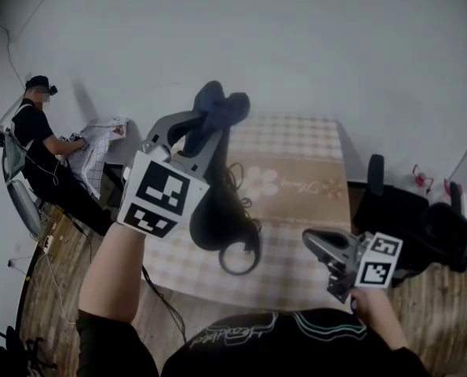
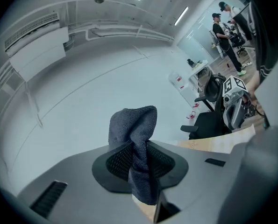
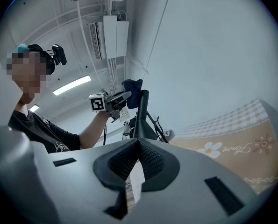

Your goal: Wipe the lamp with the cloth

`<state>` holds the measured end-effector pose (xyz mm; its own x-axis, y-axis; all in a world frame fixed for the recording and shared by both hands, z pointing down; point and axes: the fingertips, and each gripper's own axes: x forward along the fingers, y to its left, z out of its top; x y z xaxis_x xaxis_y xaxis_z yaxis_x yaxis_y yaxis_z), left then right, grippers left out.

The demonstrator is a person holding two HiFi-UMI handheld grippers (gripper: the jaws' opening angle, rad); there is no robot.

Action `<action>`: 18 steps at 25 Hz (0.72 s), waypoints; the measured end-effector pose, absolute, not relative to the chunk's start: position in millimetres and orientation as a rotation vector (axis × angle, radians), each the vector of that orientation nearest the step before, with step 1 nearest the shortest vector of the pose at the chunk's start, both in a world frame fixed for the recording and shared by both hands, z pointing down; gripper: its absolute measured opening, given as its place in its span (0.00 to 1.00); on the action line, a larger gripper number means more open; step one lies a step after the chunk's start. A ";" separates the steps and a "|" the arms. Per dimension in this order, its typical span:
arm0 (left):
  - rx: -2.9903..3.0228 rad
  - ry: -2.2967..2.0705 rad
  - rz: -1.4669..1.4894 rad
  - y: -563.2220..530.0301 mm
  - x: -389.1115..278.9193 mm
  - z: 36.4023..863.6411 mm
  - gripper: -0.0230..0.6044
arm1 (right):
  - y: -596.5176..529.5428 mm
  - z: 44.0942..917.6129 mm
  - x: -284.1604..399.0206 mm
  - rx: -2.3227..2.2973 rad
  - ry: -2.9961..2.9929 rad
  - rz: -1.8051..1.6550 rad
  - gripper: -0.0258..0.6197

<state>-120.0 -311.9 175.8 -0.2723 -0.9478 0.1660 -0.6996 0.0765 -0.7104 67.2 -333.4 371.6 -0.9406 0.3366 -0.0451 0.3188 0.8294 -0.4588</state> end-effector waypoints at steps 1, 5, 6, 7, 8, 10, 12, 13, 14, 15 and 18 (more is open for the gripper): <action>-1.636 2.026 -1.033 -316.5 -121.8 179.0 0.15 | -336.6 372.4 67.5 -0.529 -2.969 0.737 0.06; -1.625 2.024 -1.120 -330.1 -124.2 193.6 0.15 | -347.0 379.2 70.0 -0.516 -2.959 0.759 0.06; -1.629 2.024 -1.132 -332.7 -123.6 196.6 0.15 | -349.4 380.4 70.6 -0.513 -2.958 0.761 0.06; -1.630 2.023 -1.144 -335.0 -123.0 199.2 0.15 | -351.6 381.2 71.0 -0.511 -2.959 0.762 0.06; -1.628 2.022 -1.158 -337.0 -122.4 201.4 0.15 | -353.3 381.7 71.2 -0.511 -2.960 0.763 0.06; -1.620 2.018 -1.185 -339.8 -121.3 205.6 0.15 | -354.7 382.6 71.4 -0.514 -2.960 0.764 0.06; -1.626 2.020 -1.199 -340.8 -119.5 211.2 0.15 | -353.7 383.7 71.8 -0.519 -2.956 0.770 0.06; -1.634 2.023 -1.205 -340.8 -117.9 215.1 0.15 | -352.9 384.2 72.6 -0.522 -2.955 0.771 0.06; -1.639 2.025 -1.215 -340.6 -115.9 219.4 0.15 | -352.3 384.6 73.7 -0.525 -2.955 0.769 0.06; -1.640 2.024 -1.230 -340.3 -113.9 224.0 0.15 | -351.7 385.1 75.0 -0.527 -2.955 0.767 0.06; -1.646 2.024 -1.278 -339.0 -108.9 238.9 0.15 | -349.2 387.3 78.2 -0.528 -2.952 0.768 0.06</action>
<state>-108.9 -339.0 238.9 -0.3390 -0.8817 0.3280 -0.6752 -0.0147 -0.7375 78.2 -349.2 387.3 -0.9407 0.3368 -0.0410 0.3140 0.8187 -0.4808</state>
